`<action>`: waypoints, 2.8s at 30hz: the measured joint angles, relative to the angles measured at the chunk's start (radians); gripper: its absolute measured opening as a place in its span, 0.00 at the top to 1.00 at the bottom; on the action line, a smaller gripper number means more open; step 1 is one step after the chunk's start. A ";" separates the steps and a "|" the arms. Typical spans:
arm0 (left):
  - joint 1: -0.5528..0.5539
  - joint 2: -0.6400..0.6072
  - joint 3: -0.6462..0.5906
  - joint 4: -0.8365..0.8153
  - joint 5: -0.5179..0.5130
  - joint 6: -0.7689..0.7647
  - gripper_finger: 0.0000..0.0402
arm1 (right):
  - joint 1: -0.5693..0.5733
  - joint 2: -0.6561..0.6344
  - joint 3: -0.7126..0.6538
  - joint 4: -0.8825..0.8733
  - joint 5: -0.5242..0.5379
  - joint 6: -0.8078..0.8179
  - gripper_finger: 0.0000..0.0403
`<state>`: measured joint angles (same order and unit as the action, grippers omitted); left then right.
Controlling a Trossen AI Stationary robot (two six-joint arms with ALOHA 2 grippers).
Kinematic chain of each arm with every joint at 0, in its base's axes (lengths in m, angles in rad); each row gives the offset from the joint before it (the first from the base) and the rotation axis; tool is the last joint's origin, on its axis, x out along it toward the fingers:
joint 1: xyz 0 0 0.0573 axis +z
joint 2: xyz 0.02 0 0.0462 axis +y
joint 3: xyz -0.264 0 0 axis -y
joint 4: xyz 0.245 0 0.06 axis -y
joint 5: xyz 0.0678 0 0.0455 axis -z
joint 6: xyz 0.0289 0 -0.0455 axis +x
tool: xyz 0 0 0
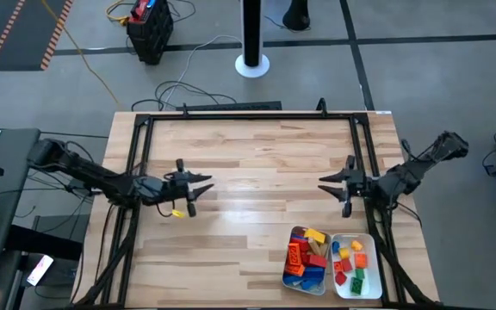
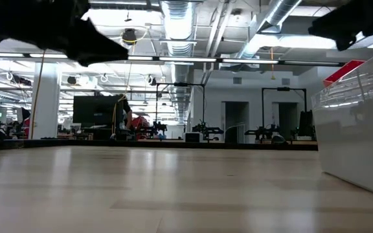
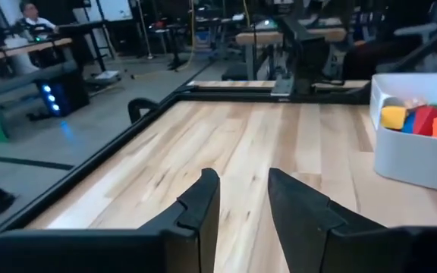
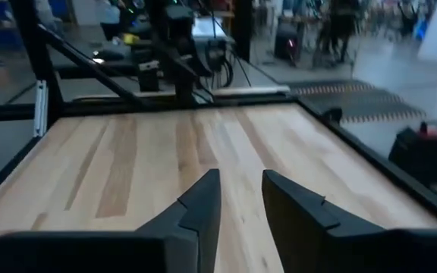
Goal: Sort blocks by size
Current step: Return to Home Position
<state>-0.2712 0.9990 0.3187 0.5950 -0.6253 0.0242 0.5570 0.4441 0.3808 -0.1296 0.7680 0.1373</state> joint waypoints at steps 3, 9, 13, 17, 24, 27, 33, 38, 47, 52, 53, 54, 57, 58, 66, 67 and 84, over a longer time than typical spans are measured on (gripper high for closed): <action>0.014 -0.079 -0.056 -0.006 0.025 -0.017 0.75 | -0.069 -0.072 -0.056 0.059 -0.089 -0.090 0.66; 0.064 -0.204 -0.164 -0.006 0.059 -0.043 0.80 | -0.232 -0.240 -0.125 0.060 -0.238 -0.153 0.67; 0.109 -0.259 -0.221 -0.008 0.128 -0.081 0.83 | -0.326 -0.345 -0.147 0.047 -0.353 -0.178 0.67; 0.131 -0.293 -0.256 -0.016 0.128 -0.076 0.85 | -0.388 -0.430 -0.166 0.034 -0.425 -0.194 0.67; 0.142 -0.348 -0.304 -0.037 0.144 -0.080 0.88 | -0.453 -0.443 -0.248 0.110 -0.440 -0.199 0.67; 0.142 -0.359 -0.306 -0.056 0.174 -0.090 0.89 | -0.463 -0.442 -0.283 0.150 -0.457 -0.183 0.67; 0.142 -0.363 -0.308 -0.054 0.172 -0.040 0.90 | -0.464 -0.442 -0.332 0.193 -0.448 -0.088 0.67; 0.142 -0.362 -0.309 -0.124 0.171 -0.050 0.90 | -0.480 -0.439 -0.339 0.160 -0.412 0.144 0.67; 0.142 -0.362 -0.310 -0.317 0.169 -0.179 0.90 | -0.481 -0.438 -0.336 0.092 -0.405 0.169 0.67; 0.142 -0.362 -0.310 -0.430 0.168 -0.133 0.90 | -0.481 -0.438 -0.336 0.087 -0.405 0.169 0.67; 0.142 -0.362 -0.310 -0.452 0.168 -0.120 0.90 | -0.481 -0.438 -0.336 0.086 -0.405 0.169 0.67; 0.142 -0.362 -0.310 -0.471 0.168 -0.108 0.90 | -0.481 -0.438 -0.336 0.086 -0.405 0.169 0.67; 0.142 -0.360 -0.310 -0.514 0.169 -0.075 0.90 | -0.481 -0.438 -0.336 0.085 -0.405 0.169 0.67; 0.142 -0.356 -0.308 -0.516 0.168 -0.065 0.90 | -0.481 -0.438 -0.336 0.084 -0.405 0.169 0.67; 0.142 -0.356 -0.283 -0.529 0.169 -0.044 0.90 | -0.481 -0.438 -0.336 0.082 -0.405 0.169 0.67; 0.142 -0.356 -0.283 -0.529 0.169 -0.045 0.90 | -0.481 -0.438 -0.336 0.082 -0.405 0.169 0.67; 0.142 -0.356 -0.282 -0.529 0.169 -0.047 0.90 | -0.481 -0.438 -0.336 0.082 -0.405 0.169 0.67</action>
<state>-0.1291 0.6430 0.0368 0.0658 -0.4561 -0.0223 0.0757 0.0063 0.0444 -0.0475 0.3634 0.3065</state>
